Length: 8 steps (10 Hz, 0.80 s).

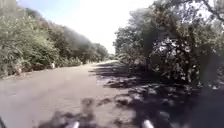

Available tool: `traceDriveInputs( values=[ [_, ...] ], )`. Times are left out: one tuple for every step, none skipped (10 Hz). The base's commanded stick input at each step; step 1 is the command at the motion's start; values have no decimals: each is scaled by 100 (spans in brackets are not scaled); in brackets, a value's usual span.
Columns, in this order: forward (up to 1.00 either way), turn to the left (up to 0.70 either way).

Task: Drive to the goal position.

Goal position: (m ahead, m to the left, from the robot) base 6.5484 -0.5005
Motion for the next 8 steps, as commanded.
traceDriveInputs(
  values=[
    [50, -50],
    [50, -50],
    [50, 0],
    [50, 0],
    [50, 0],
    [50, 0],
    [50, 0],
    [50, 0]
  ],
)
